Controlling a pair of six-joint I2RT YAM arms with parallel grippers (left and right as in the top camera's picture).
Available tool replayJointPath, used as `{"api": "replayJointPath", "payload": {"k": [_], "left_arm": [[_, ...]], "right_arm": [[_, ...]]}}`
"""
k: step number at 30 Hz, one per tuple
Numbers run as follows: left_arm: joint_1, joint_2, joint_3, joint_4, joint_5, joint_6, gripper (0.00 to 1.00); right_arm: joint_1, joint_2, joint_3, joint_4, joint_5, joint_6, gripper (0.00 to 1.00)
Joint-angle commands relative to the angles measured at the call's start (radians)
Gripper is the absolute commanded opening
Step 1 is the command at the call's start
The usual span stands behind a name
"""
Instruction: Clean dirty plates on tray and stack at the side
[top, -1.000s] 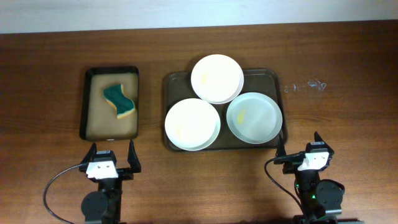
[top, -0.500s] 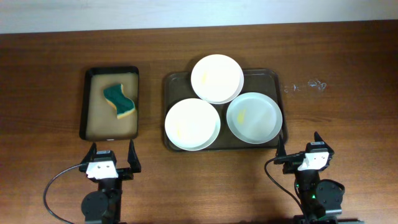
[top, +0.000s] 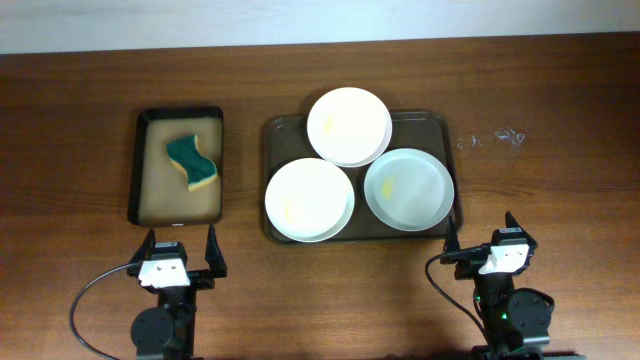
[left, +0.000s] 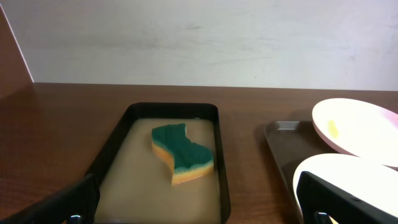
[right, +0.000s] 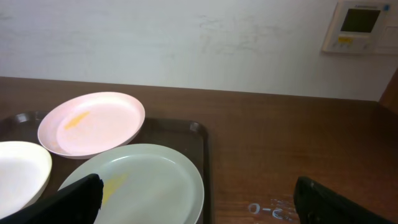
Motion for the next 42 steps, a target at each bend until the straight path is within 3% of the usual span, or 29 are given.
{"api": "replayJointPath", "payload": {"k": [1,8,10,11,12,13,15,16,17,18,19,20,22,24,25,26,28,31,34,36,39,42], "left_arm": [[-0.002,-0.003,-0.003,-0.002,-0.014,-0.006,0.99],[-0.002,-0.003,-0.003,0.023,0.025,-0.042,0.99],[-0.010,-0.003,-0.002,0.090,0.418,-0.269,0.99],[-0.011,-0.003,-0.002,0.136,0.651,-0.385,0.99],[-0.011,-0.003,-0.002,0.178,0.699,-0.413,0.99],[-0.011,-0.003,-0.002,0.256,0.703,-0.418,0.99],[-0.010,-0.001,0.009,0.596,0.695,-0.451,1.00],[-0.010,0.007,0.050,0.650,0.644,-0.450,0.99],[-0.010,0.028,0.115,0.597,0.604,-0.415,0.99],[-0.010,0.087,0.240,0.425,0.597,-0.269,0.99],[-0.010,0.153,0.351,0.242,0.558,-0.178,0.99],[-0.010,0.346,0.590,-0.113,0.458,-0.017,0.99],[-0.010,0.597,0.850,-0.426,0.364,0.131,1.00],[-0.010,0.930,1.171,-0.731,0.343,0.237,0.99],[-0.010,1.048,1.273,-0.795,0.291,0.193,0.99],[-0.005,1.150,1.355,-0.831,0.253,0.090,0.99],[0.018,1.343,1.486,-0.862,0.247,-0.006,0.99],[0.031,1.537,1.567,-0.843,0.247,-0.014,0.99],[0.038,1.699,1.567,-0.834,0.163,-0.035,0.99],[0.061,1.773,1.567,-0.832,0.079,-0.161,0.99],[0.103,1.897,1.567,-0.827,0.093,-0.360,0.99],[0.098,1.976,1.567,-0.777,0.087,-0.361,0.99]], "right_arm": [[0.008,-0.006,-0.006,-0.005,0.012,0.001,0.98],[0.008,-0.006,-0.006,-0.005,0.012,0.001,0.98],[0.008,-0.006,-0.006,-0.005,0.012,0.001,0.98],[0.008,-0.006,-0.006,-0.005,0.012,0.001,0.98],[0.008,-0.006,-0.006,-0.005,0.012,0.001,0.98],[0.008,-0.006,-0.006,-0.005,0.012,0.001,0.98],[0.008,-0.006,-0.006,-0.005,0.012,0.001,0.98],[0.008,-0.006,-0.006,-0.005,0.012,0.001,0.98],[0.008,-0.006,-0.006,-0.005,0.012,0.001,0.99],[0.008,-0.006,-0.006,-0.005,0.012,0.001,0.98],[0.008,-0.006,-0.006,-0.005,0.012,0.001,0.98],[0.008,-0.006,-0.006,-0.005,0.012,0.001,0.98],[0.008,-0.006,-0.006,-0.005,0.012,0.001,0.98],[0.008,-0.006,-0.006,-0.005,0.012,0.001,0.98],[0.008,-0.006,-0.006,-0.005,0.012,0.001,0.98],[0.008,-0.006,-0.006,-0.005,0.012,0.001,0.98],[0.008,-0.006,-0.006,-0.005,0.012,0.001,0.98],[0.008,-0.006,-0.006,-0.005,0.012,0.001,0.98],[0.008,-0.006,-0.006,-0.005,0.012,0.001,0.98],[0.008,-0.006,-0.006,-0.005,0.012,0.001,0.98],[0.008,-0.006,-0.006,-0.005,0.012,0.001,0.99],[0.008,-0.006,-0.006,-0.005,0.012,0.001,0.98]]}}
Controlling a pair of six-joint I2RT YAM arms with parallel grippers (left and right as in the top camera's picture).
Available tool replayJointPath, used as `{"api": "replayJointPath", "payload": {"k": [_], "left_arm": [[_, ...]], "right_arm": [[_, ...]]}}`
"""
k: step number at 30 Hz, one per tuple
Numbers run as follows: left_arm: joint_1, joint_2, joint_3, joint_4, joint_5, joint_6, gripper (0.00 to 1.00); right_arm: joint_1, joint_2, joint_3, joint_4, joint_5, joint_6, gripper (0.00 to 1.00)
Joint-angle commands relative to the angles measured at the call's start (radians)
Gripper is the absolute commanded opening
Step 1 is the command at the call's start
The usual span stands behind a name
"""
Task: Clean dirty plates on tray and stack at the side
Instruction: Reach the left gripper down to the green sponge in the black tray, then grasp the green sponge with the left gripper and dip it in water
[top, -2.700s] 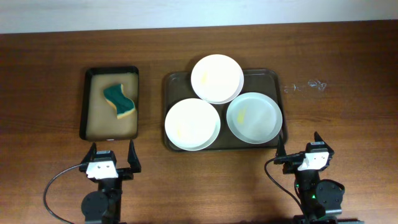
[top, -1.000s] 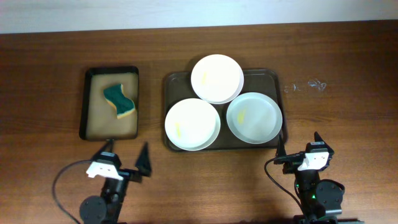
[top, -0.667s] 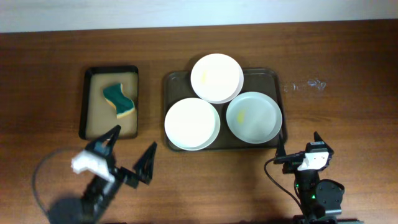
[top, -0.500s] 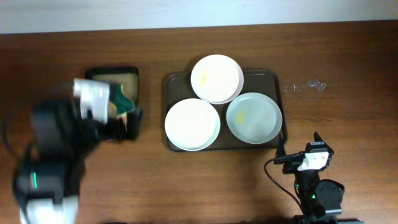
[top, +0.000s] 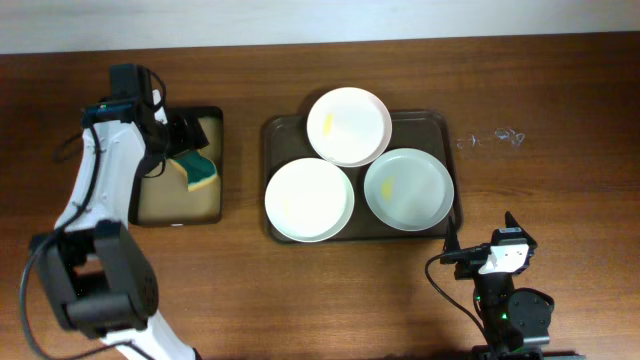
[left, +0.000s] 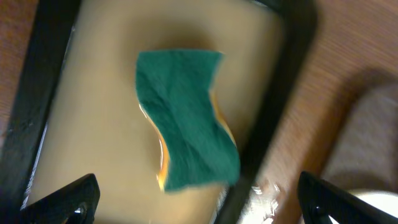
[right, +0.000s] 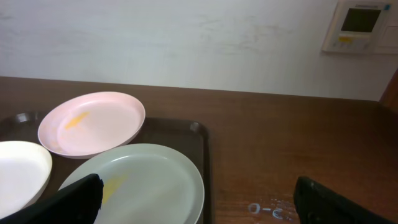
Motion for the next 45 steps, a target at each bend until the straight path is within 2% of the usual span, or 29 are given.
{"api": "replayJointPath", "payload": {"k": [1,3,5,10,11,13,14,15,17,20,22,29,31,32,33,34,35,36,37,38,39,43,45], "left_arm": [[-0.003,0.085,0.019,0.041,-0.021,-0.088,0.99],[-0.003,0.133,0.019,0.082,-0.030,-0.088,1.00],[-0.003,0.161,0.019,0.109,-0.038,-0.088,0.91],[-0.010,0.235,0.014,0.119,-0.044,-0.088,0.85],[-0.014,0.259,0.013,0.118,-0.045,-0.087,0.75],[-0.019,0.272,0.013,0.114,-0.046,-0.087,0.63],[-0.018,0.272,0.013,0.113,-0.055,-0.087,0.43],[-0.018,0.271,0.014,0.108,-0.074,-0.087,0.34],[-0.018,0.271,0.014,0.082,-0.138,-0.087,0.00],[-0.018,0.271,0.026,0.029,-0.319,-0.086,0.00],[-0.018,0.272,0.027,0.056,-0.333,-0.068,0.99],[-0.018,0.272,0.027,0.175,-0.333,-0.068,1.00],[-0.018,0.272,0.027,0.195,-0.333,-0.068,0.95],[-0.018,0.272,0.029,0.199,-0.333,-0.068,0.85],[-0.018,0.271,0.034,0.198,-0.333,-0.068,0.51],[-0.018,0.271,0.039,0.195,-0.332,-0.068,0.23],[-0.018,0.270,0.042,0.190,-0.333,-0.068,0.02],[-0.018,0.267,0.043,0.185,-0.332,-0.068,0.00],[-0.018,0.266,0.045,0.177,-0.332,-0.068,0.02],[-0.018,0.264,0.048,0.150,-0.331,-0.068,0.66],[-0.018,0.262,0.049,0.126,-0.330,-0.068,1.00],[-0.018,0.261,0.051,-0.026,-0.239,-0.068,0.99],[-0.018,0.260,0.051,-0.088,-0.145,-0.068,1.00]], "right_arm": [[0.007,-0.006,-0.007,-0.005,0.011,0.001,0.98],[0.007,-0.006,-0.007,-0.005,0.011,0.001,0.98],[0.007,-0.006,-0.007,-0.005,0.011,0.001,0.98],[0.007,-0.006,-0.007,-0.005,0.011,0.001,0.98],[0.007,-0.006,-0.007,-0.005,0.012,0.001,0.98],[0.007,-0.006,-0.007,-0.005,0.011,0.001,0.98],[0.007,-0.006,-0.007,-0.005,0.011,0.001,0.98],[0.007,-0.006,-0.007,-0.005,0.012,0.001,0.98],[0.007,-0.006,-0.007,-0.005,0.011,0.001,0.98],[0.007,-0.006,-0.007,-0.005,0.011,0.001,0.98],[0.007,-0.006,-0.007,-0.005,0.011,0.001,0.98],[0.007,-0.006,-0.007,-0.005,0.011,0.001,0.98],[0.007,-0.006,-0.007,-0.005,0.011,0.001,0.98],[0.007,-0.006,-0.007,-0.005,0.011,0.001,0.98],[0.007,-0.006,-0.007,-0.005,0.011,0.001,0.98],[0.007,-0.006,-0.007,-0.005,0.011,0.001,0.98],[0.007,-0.006,-0.007,-0.005,0.011,0.001,0.98],[0.007,-0.006,-0.007,-0.005,0.011,0.001,0.98],[0.007,-0.006,-0.007,-0.005,0.011,0.001,0.98],[0.007,-0.006,-0.007,-0.005,0.011,0.001,0.98],[0.007,-0.006,-0.007,-0.005,0.011,0.001,0.98],[0.007,-0.006,-0.007,-0.005,0.011,0.001,0.98],[0.007,-0.006,-0.007,-0.005,0.011,0.001,0.98]]}}
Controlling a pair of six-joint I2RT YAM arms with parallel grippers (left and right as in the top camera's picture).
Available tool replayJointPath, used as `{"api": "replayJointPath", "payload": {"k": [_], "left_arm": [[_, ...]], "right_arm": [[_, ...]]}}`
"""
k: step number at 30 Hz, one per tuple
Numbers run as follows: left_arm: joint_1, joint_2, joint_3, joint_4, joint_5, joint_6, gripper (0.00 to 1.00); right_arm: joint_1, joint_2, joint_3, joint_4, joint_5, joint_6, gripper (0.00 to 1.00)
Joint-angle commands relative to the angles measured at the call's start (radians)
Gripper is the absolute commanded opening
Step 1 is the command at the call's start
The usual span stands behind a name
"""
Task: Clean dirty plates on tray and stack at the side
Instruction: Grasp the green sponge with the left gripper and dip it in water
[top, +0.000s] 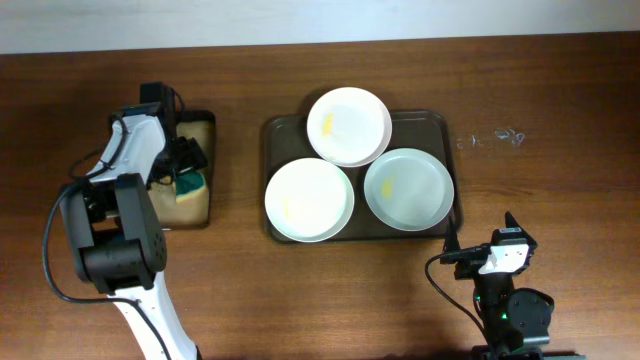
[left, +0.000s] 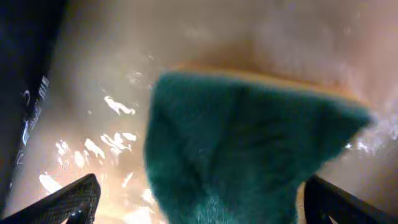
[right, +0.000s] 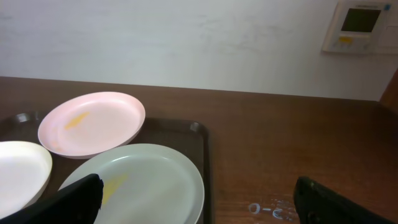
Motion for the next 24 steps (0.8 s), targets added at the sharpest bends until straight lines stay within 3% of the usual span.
{"api": "replayJointPath", "payload": {"k": [1,2,3,6,9,11,13,15,16,17,24], "left_arm": [[-0.001,0.010,0.008,-0.072,0.142,-0.002,0.99],[-0.001,0.010,0.008,-0.084,0.153,-0.002,1.00],[-0.001,0.010,0.008,-0.094,0.152,-0.002,0.92],[-0.001,0.010,0.011,-0.095,0.144,-0.002,0.47],[0.002,0.010,0.073,-0.117,0.024,-0.002,0.22],[0.002,0.010,0.117,-0.151,-0.006,-0.002,0.00],[0.002,0.010,0.180,-0.200,-0.010,-0.002,0.00],[0.002,0.010,0.221,-0.224,-0.010,-0.002,0.26],[0.002,0.010,0.221,-0.224,-0.010,-0.002,0.52],[0.002,0.011,0.221,-0.227,-0.010,-0.002,1.00],[0.002,0.013,0.204,-0.230,0.020,-0.003,0.99]], "right_arm": [[0.007,-0.006,-0.007,-0.005,0.012,0.001,0.99],[0.007,-0.006,-0.007,-0.005,0.012,0.001,0.98],[0.007,-0.006,-0.007,-0.005,0.012,0.001,0.98],[0.007,-0.006,-0.007,-0.005,0.012,0.001,0.99],[0.007,-0.006,-0.007,-0.005,0.012,0.001,0.98],[0.007,-0.006,-0.007,-0.005,0.012,0.001,0.98],[0.007,-0.006,-0.007,-0.005,0.012,0.001,0.98],[0.007,-0.006,-0.007,-0.005,0.012,0.001,0.98],[0.007,-0.006,-0.007,-0.005,0.012,0.001,0.98],[0.007,-0.006,-0.007,-0.005,0.012,0.001,0.98],[0.007,-0.006,-0.007,-0.005,0.012,0.001,0.98]]}}
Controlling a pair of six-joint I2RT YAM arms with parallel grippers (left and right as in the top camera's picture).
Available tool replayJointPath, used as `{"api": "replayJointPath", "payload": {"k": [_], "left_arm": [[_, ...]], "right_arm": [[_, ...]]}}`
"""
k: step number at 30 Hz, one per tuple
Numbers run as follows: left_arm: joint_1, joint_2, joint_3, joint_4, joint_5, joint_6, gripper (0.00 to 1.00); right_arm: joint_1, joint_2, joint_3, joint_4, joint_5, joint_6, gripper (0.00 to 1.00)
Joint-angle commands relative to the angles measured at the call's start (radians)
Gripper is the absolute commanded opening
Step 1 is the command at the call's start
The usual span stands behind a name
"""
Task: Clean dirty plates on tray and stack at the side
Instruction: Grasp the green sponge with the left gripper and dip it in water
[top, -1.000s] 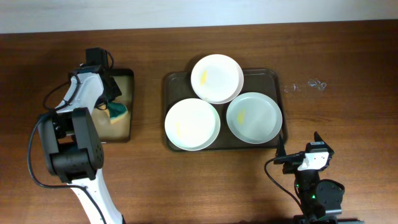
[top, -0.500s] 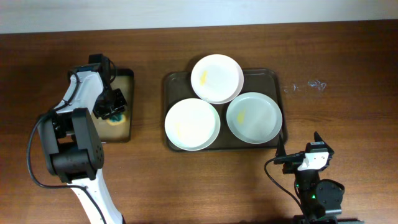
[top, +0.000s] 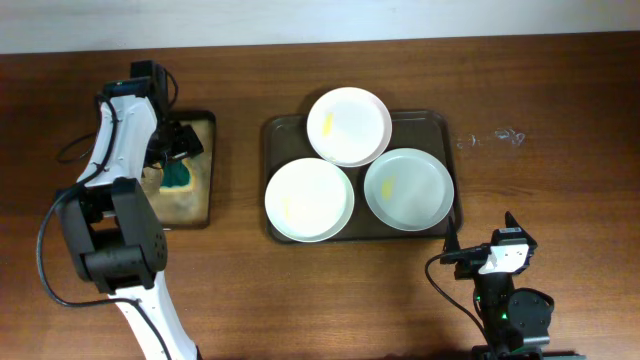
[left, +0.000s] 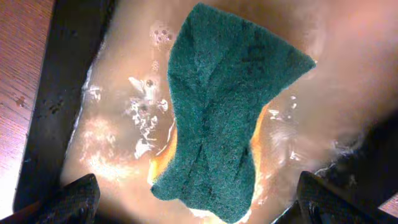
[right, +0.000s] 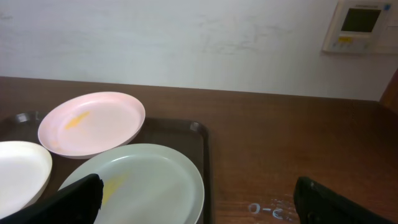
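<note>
Three dirty plates lie on the dark tray (top: 272, 130): a pinkish one (top: 348, 125) at the back, a cream one (top: 309, 199) at front left, a pale green one (top: 408, 189) at front right, each with a yellow smear. The green and yellow sponge (left: 230, 106) lies in soapy water in the black tub (top: 208, 170). My left gripper (left: 199, 208) hangs open over the sponge, its fingers wide apart on either side, holding nothing. My right gripper (right: 199, 208) rests open at the table's front right, facing the plates (right: 143, 183).
The tub stands left of the tray on the brown wooden table (top: 560, 170). A few water marks (top: 497, 136) lie right of the tray. A white wall (right: 186, 37) with a control panel (right: 362, 25) closes the far side.
The left wrist camera was pressed close on the sponge; now it sits higher and shows the whole sponge in rippled water. The gripper is still open. The right arm has not moved.
Both arms were parked at the front edge, the sponge lying in the tub. Then my left arm was over the tub, open above the sponge. Then it was down right against the sponge, and now it is a little above it, the sponge lying loose.
</note>
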Motion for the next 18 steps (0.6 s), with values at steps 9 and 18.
{"api": "replayJointPath", "payload": {"k": [9,18], "left_arm": [[0.010,0.031,-0.124,0.151,0.002,0.204,1.00],[0.052,0.063,-0.141,0.151,-0.016,0.204,0.68]], "right_arm": [[0.007,-0.006,-0.007,-0.005,0.011,0.001,0.98],[0.007,-0.006,-0.007,-0.005,0.011,0.001,0.98]]}}
